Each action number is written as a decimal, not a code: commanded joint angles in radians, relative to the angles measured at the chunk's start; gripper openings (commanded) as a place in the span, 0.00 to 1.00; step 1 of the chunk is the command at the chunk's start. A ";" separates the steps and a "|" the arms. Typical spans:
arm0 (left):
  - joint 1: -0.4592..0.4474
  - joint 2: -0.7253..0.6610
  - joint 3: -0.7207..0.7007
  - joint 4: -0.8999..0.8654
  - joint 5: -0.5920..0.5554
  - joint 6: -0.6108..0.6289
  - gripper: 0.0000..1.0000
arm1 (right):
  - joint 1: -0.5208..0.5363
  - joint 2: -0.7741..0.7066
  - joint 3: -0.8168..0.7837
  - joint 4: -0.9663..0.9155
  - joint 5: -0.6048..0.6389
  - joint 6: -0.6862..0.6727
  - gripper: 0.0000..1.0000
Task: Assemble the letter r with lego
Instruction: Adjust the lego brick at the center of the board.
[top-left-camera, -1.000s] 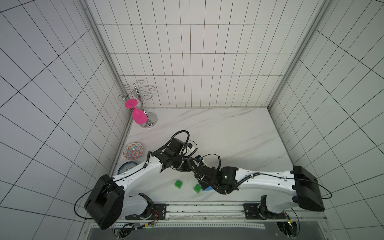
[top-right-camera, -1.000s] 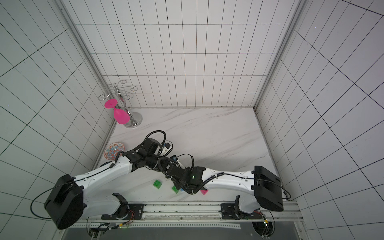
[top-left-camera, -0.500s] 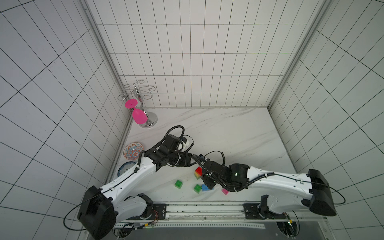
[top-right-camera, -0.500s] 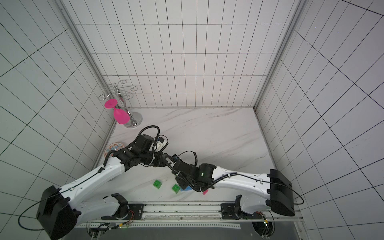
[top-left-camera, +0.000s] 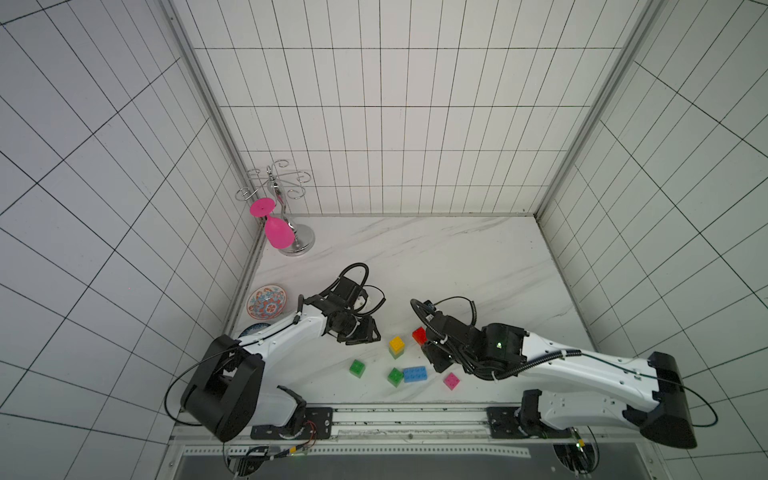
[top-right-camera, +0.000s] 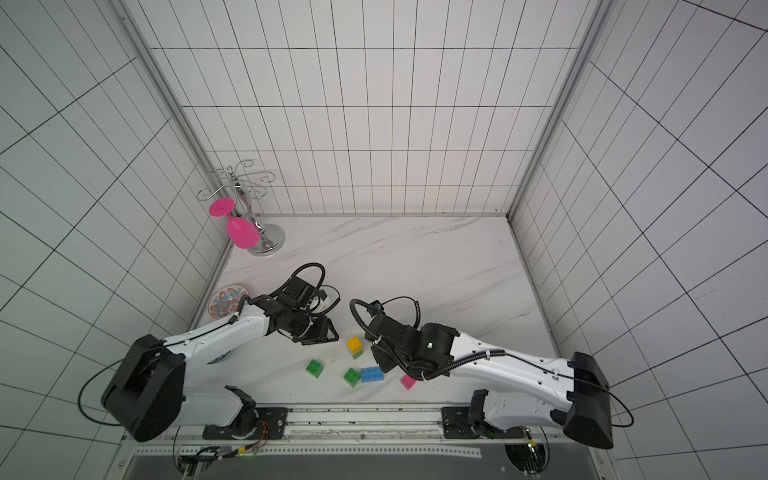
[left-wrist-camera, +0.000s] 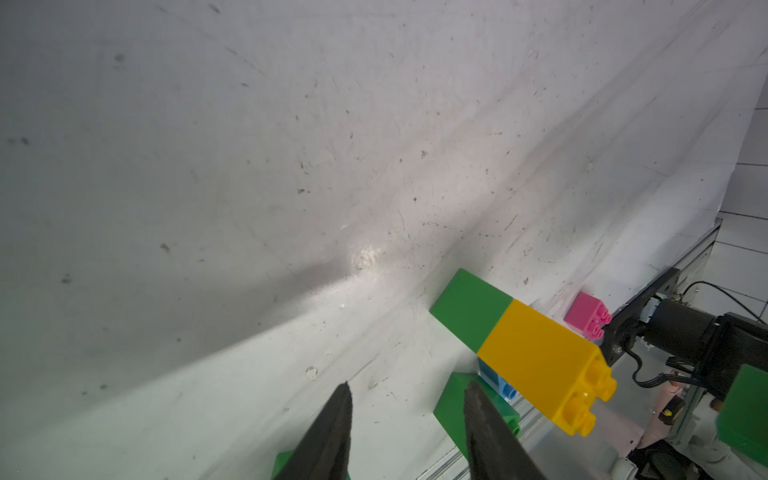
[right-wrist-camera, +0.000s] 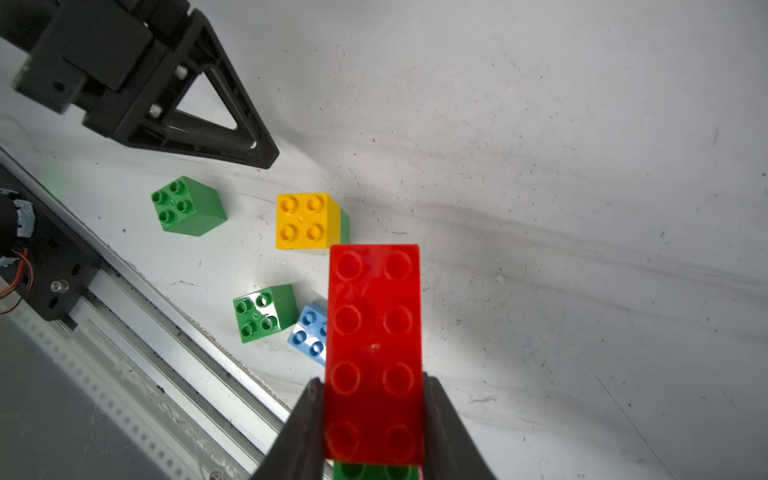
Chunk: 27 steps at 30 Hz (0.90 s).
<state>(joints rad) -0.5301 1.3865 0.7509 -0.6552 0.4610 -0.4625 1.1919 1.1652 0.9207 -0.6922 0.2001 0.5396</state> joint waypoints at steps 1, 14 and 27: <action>-0.020 0.033 0.006 0.031 -0.036 0.014 0.43 | -0.001 -0.027 -0.023 -0.031 0.009 0.050 0.00; -0.095 0.097 -0.012 0.171 -0.041 -0.020 0.38 | 0.013 -0.071 -0.028 -0.072 0.014 0.081 0.00; -0.163 0.141 -0.028 0.157 -0.057 -0.056 0.35 | 0.039 -0.099 -0.021 -0.108 0.039 0.106 0.00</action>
<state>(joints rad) -0.6830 1.5135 0.7376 -0.4976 0.4267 -0.5022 1.2205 1.0893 0.9161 -0.7605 0.2081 0.6186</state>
